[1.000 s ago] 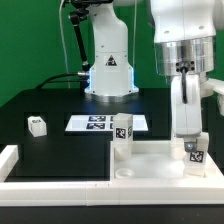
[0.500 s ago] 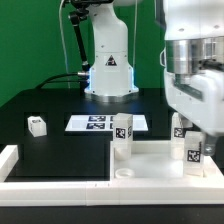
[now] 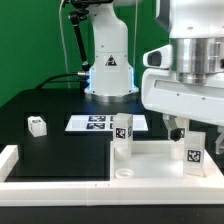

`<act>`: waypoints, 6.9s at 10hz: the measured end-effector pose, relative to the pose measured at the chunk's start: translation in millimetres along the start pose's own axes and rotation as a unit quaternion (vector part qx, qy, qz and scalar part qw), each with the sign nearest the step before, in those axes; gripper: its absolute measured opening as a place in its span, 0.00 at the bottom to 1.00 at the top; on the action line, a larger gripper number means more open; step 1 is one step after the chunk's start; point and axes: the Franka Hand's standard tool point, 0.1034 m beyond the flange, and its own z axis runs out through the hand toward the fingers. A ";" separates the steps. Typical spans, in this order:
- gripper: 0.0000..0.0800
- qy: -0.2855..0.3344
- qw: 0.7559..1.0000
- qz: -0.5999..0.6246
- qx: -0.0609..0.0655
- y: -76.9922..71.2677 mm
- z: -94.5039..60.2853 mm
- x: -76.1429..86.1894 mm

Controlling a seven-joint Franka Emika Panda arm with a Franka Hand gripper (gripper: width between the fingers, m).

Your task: Assemble square table

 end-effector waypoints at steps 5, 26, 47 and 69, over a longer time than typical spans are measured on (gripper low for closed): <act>0.49 0.003 0.995 -0.098 -0.003 -2.9 -1.9 -2.0; 0.81 -0.003 0.995 0.095 0.029 -1.7 5.7 -5.0; 0.37 -0.062 0.844 0.532 0.021 9.7 3.0 5.5; 0.36 0.004 1.000 0.014 0.013 3.8 6.0 7.1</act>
Offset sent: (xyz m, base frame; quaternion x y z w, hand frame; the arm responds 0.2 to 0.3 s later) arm 0.0000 0.0000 0.0000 0.0000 0.0000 0.0650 0.9979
